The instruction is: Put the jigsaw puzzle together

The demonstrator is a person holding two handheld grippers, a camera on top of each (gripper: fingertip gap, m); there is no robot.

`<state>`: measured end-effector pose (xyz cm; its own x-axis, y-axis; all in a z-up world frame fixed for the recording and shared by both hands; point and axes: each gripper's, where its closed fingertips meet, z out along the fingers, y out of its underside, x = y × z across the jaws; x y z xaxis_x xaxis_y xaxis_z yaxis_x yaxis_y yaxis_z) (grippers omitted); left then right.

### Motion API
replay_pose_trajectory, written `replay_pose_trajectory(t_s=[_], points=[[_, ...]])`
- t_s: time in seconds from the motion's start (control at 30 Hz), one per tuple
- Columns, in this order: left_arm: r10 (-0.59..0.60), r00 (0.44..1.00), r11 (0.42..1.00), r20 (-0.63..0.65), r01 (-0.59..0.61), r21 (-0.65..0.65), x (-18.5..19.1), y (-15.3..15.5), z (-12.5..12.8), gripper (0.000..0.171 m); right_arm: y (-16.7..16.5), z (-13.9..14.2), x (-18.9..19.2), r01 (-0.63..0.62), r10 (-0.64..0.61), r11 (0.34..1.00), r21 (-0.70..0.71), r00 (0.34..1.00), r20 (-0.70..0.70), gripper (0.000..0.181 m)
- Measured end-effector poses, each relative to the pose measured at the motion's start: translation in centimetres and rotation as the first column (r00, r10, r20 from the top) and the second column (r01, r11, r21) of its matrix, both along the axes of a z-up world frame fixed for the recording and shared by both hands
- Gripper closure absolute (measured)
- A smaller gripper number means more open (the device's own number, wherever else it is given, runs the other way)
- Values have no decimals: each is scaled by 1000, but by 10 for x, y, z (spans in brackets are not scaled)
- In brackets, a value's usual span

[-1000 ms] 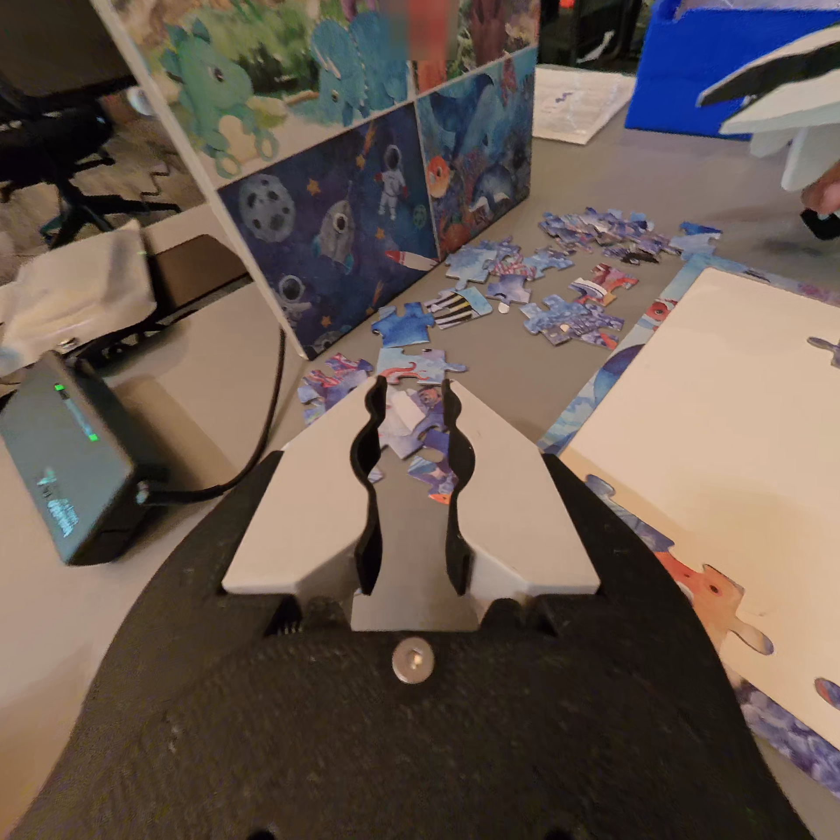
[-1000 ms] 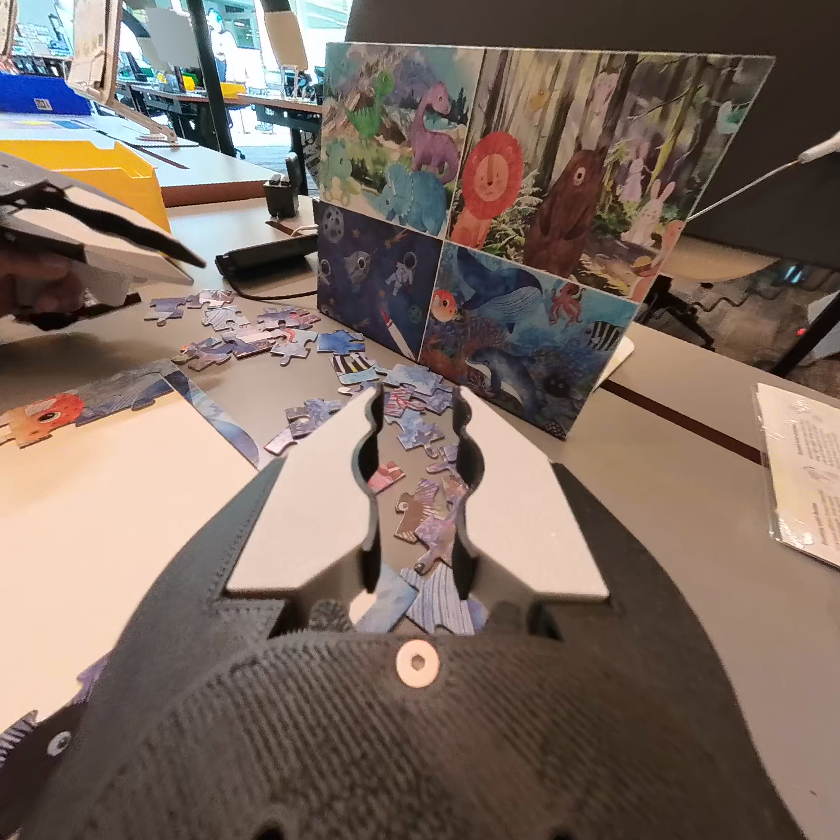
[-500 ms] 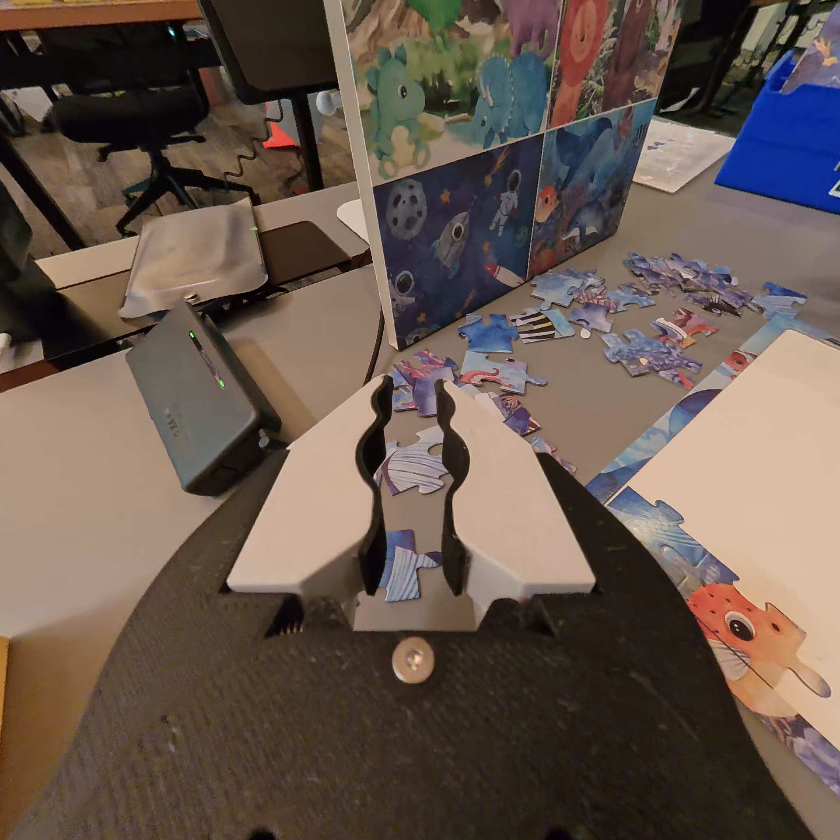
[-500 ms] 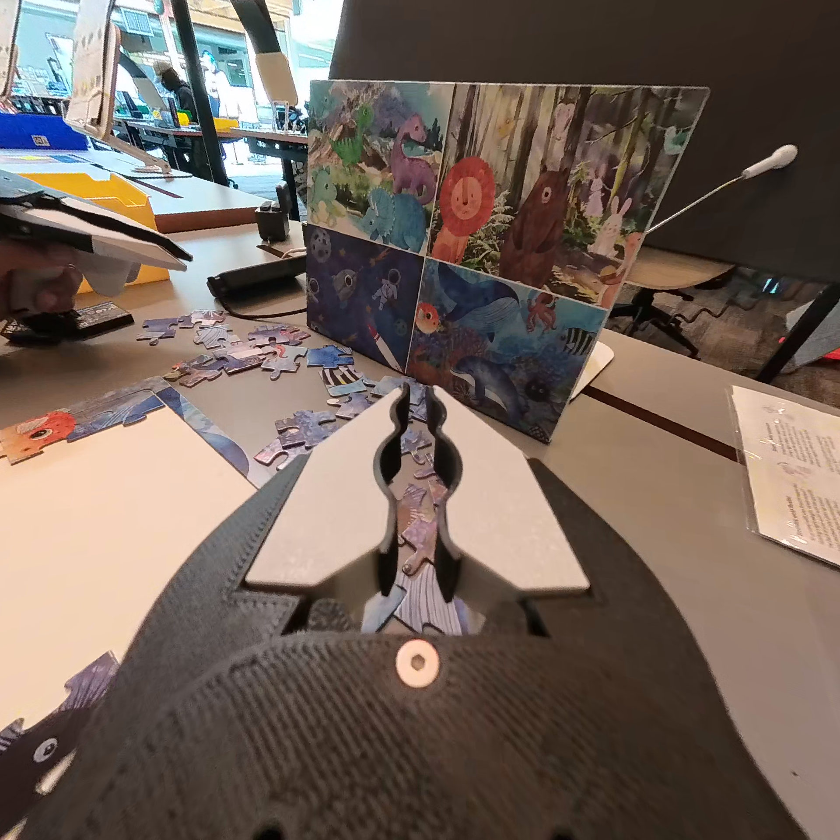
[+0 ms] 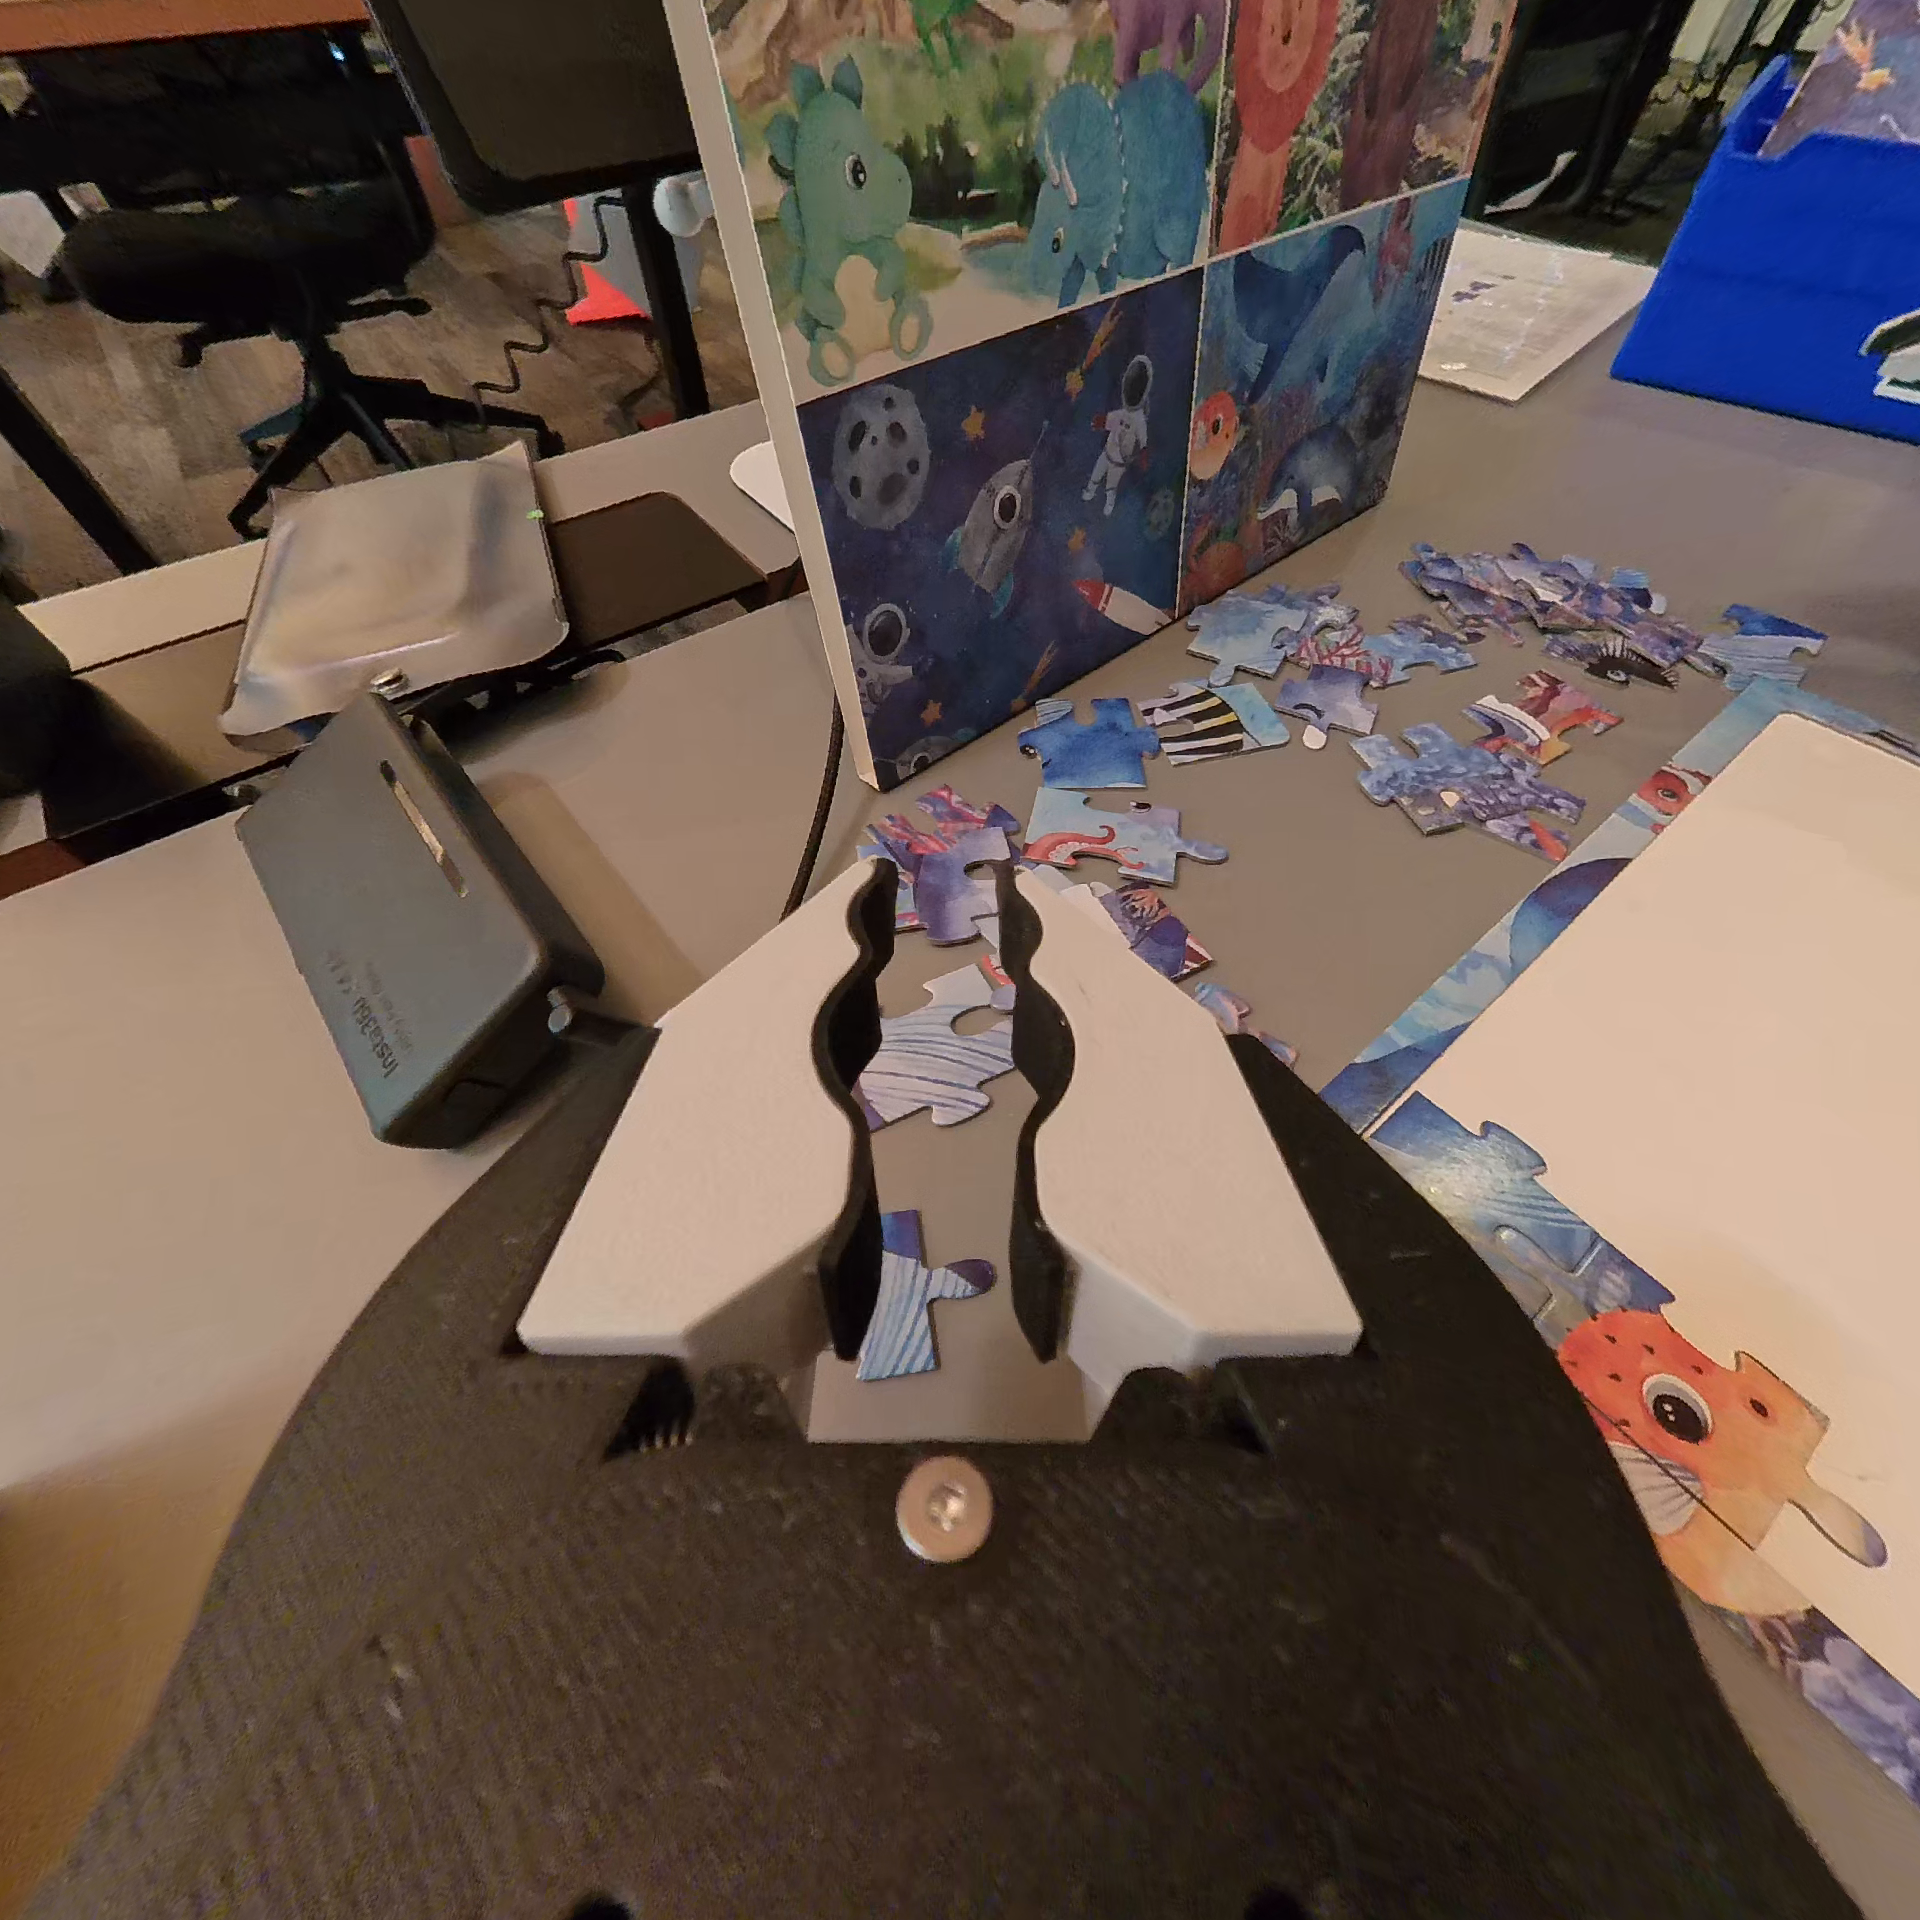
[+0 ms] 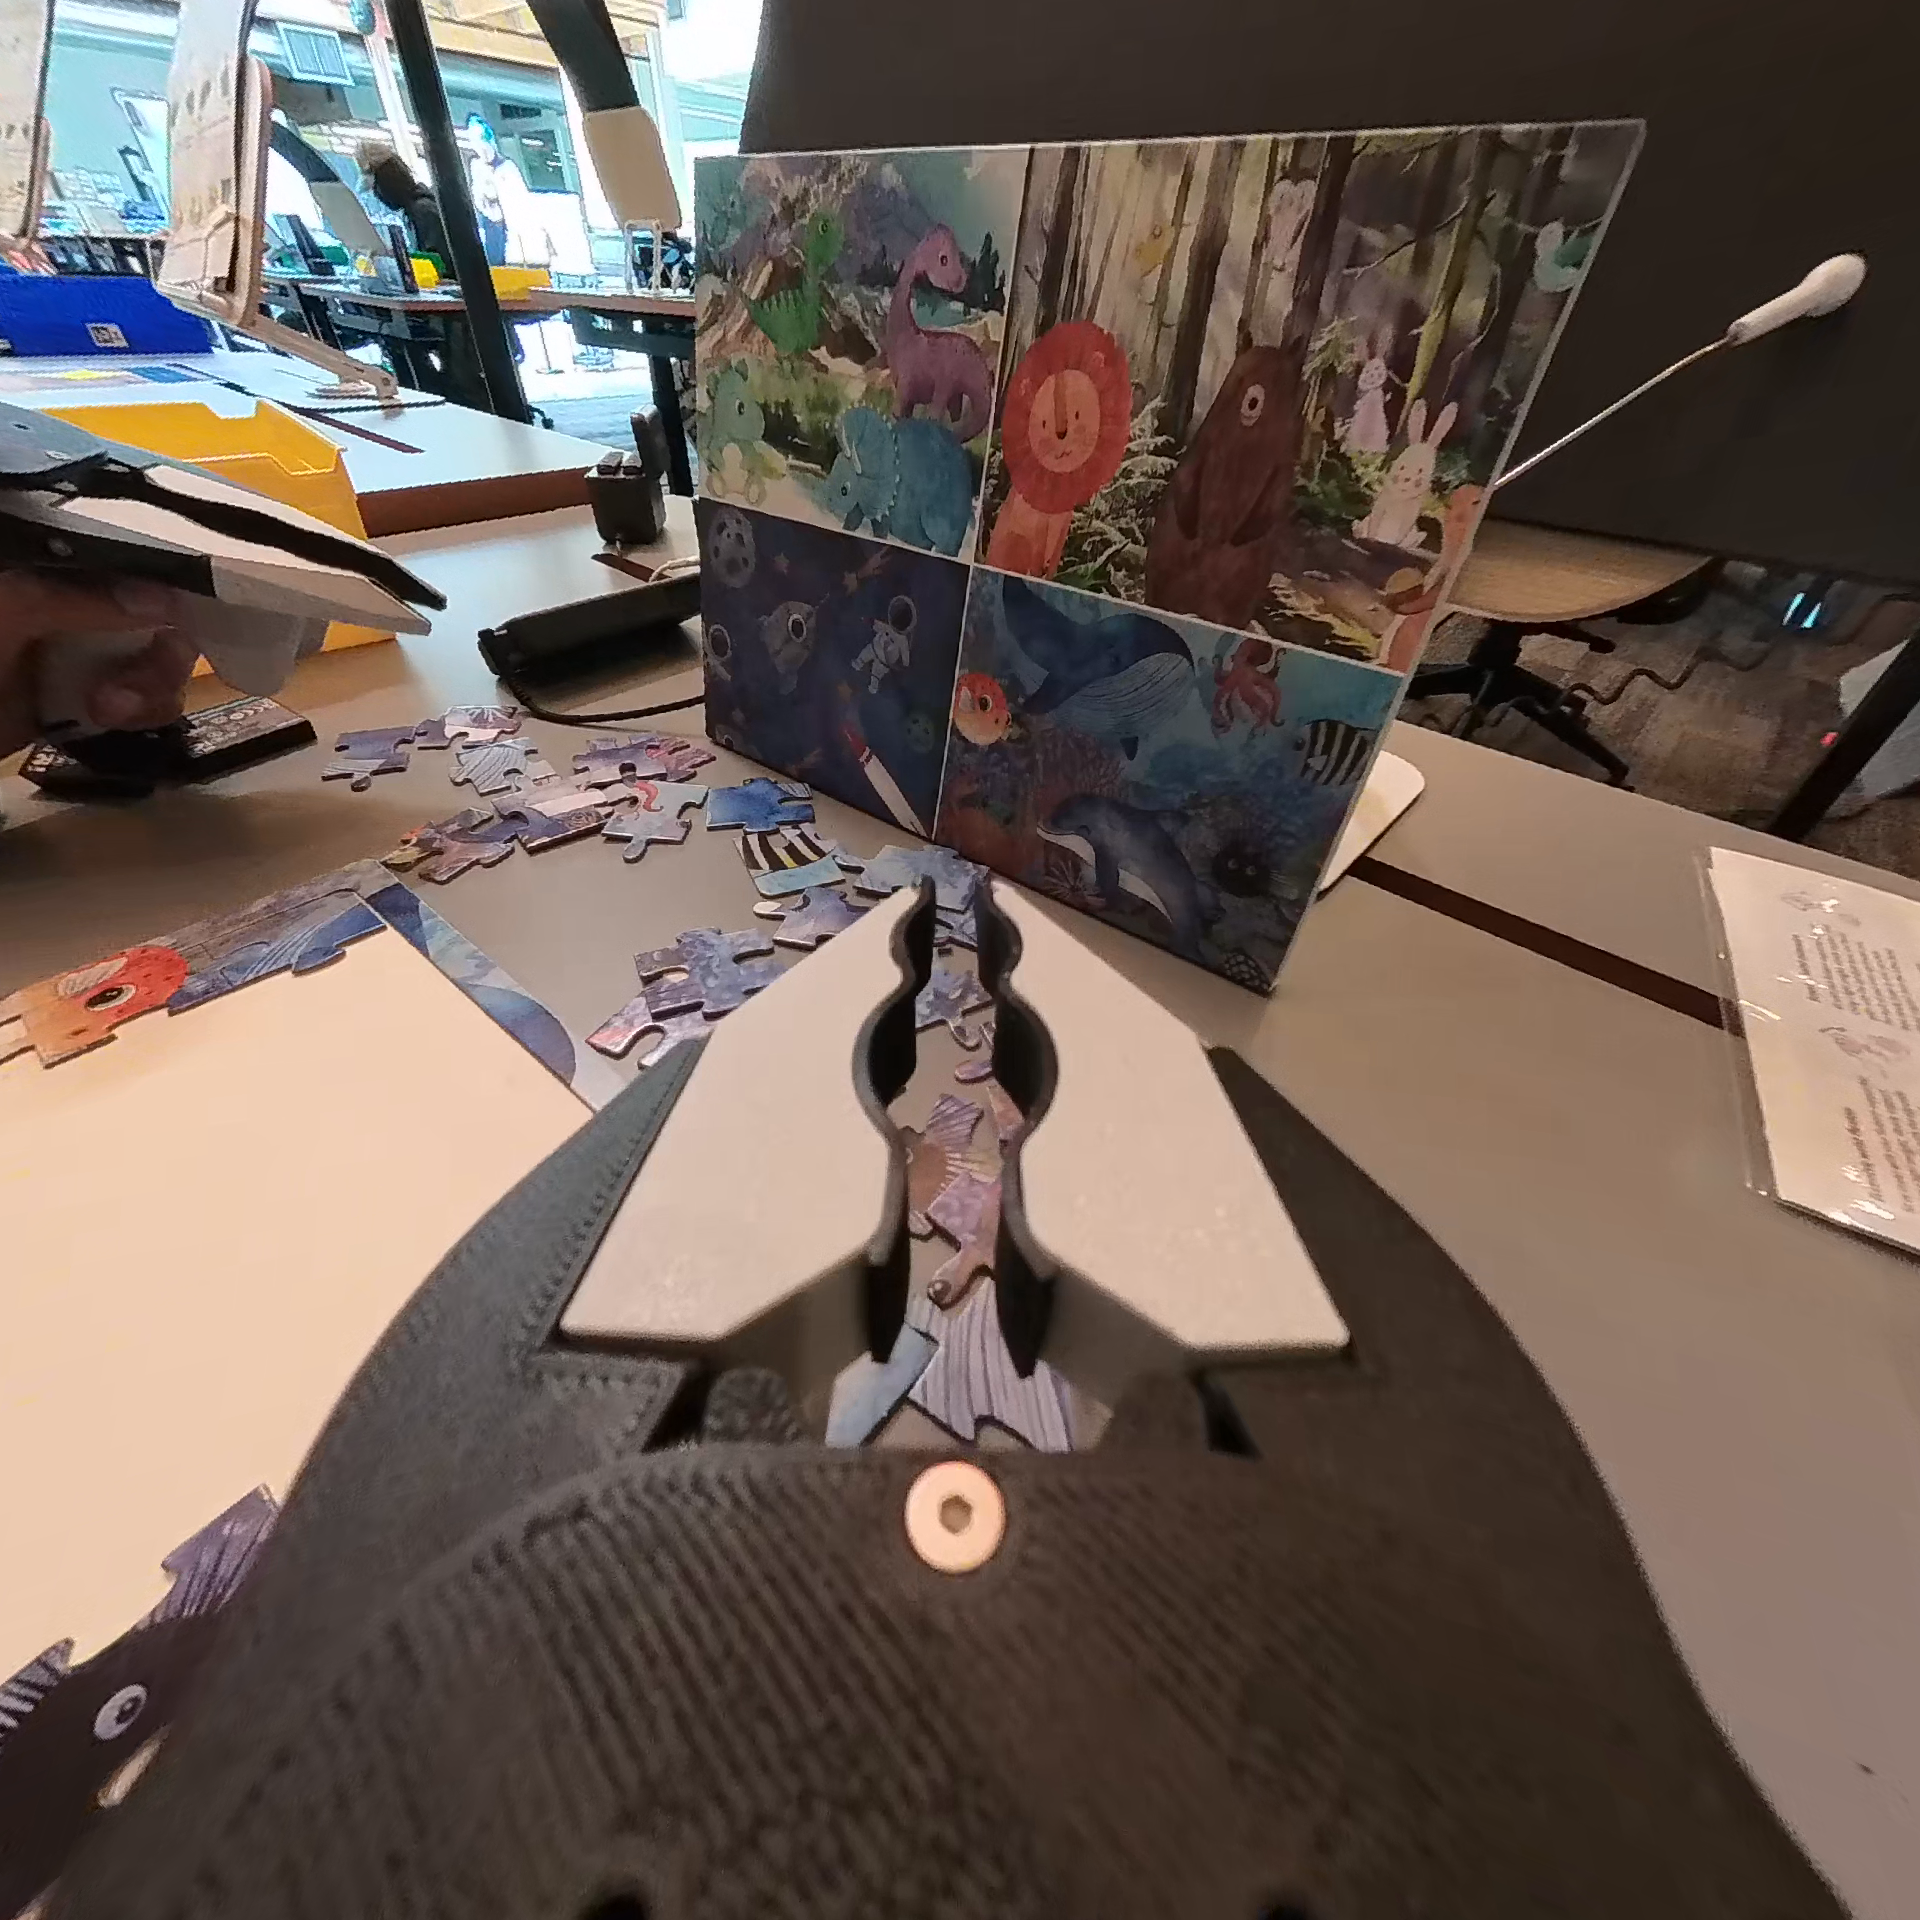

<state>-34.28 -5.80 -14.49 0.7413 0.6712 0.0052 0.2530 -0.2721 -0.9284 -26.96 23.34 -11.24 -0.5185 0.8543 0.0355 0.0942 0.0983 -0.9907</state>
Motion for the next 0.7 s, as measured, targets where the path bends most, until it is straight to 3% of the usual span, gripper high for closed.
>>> replay_pose_trajectory(t_s=[0.7], points=[[-34, 999, 999, -5, 34, -36, 5, 8, -6, 154, 1, -4, -2, -1, 1, 1000, -11, 1000, 25, 176]])
